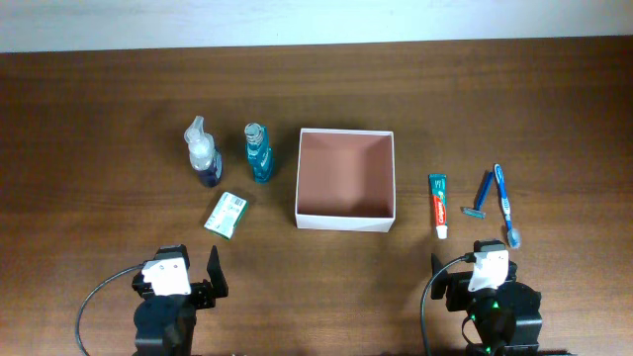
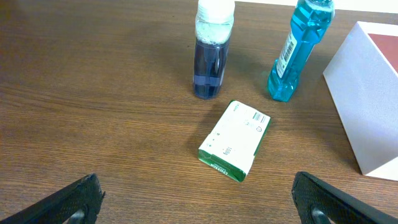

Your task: Pack container

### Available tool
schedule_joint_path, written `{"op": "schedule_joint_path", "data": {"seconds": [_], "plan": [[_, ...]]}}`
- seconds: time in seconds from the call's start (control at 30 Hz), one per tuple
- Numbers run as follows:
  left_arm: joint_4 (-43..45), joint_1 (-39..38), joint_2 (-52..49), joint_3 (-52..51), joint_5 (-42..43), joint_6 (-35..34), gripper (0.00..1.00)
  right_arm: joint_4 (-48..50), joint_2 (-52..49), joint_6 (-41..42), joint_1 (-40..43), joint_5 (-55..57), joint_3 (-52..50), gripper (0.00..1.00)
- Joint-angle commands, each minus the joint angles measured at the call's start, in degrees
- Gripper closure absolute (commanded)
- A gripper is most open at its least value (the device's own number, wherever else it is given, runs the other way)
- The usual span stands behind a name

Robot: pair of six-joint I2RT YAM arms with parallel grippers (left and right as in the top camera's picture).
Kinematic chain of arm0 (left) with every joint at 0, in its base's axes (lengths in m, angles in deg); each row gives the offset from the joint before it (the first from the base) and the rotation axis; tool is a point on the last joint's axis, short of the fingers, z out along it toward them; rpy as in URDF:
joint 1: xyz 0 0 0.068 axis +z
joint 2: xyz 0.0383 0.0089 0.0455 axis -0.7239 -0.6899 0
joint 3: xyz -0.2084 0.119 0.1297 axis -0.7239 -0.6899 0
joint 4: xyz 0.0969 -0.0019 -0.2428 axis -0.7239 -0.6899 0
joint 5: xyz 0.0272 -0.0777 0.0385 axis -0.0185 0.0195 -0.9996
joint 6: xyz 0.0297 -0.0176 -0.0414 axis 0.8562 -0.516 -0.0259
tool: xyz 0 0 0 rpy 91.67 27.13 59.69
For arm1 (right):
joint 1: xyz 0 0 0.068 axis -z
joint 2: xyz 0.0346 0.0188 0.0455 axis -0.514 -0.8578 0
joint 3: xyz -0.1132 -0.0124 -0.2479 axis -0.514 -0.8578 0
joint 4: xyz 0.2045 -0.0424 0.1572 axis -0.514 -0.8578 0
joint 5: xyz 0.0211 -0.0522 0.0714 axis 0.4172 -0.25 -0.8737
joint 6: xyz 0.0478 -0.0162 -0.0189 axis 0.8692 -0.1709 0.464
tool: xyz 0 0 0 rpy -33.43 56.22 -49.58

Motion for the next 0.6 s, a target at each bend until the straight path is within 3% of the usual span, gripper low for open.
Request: {"op": "schedule_joint_path", "data": {"seconds": [0.0,0.33,0.4,0.47,0.57], "plan": [[0.33,0.39,0.61,-0.44,0.63,0.50,0.01,0.00,0.50,0.07,0.46,-0.70,-0.31,0.01],[0.70,0.39,0.61,-0.42,1.14,0.48,0.01,0.00,0.48,0.07,0.46,-0.70,-0.31,0.01],[2.97,0.39,0.61,-0.35,4.76,0.48,0.01,0.02,0.48,0.09,0.46,-0.70,-0.31,0.01],[4.57,0.39,0.39,1.38,9.86,0.37,0.01,0.02,0.50,0.07,0.46,-0.70,-0.31,0.01],[4.57,0.39,-3.67,7.58,8.00,-0.15,0.01,0.00,0.50,0.09,0.46,-0.70,-0.31,0.01]]}}
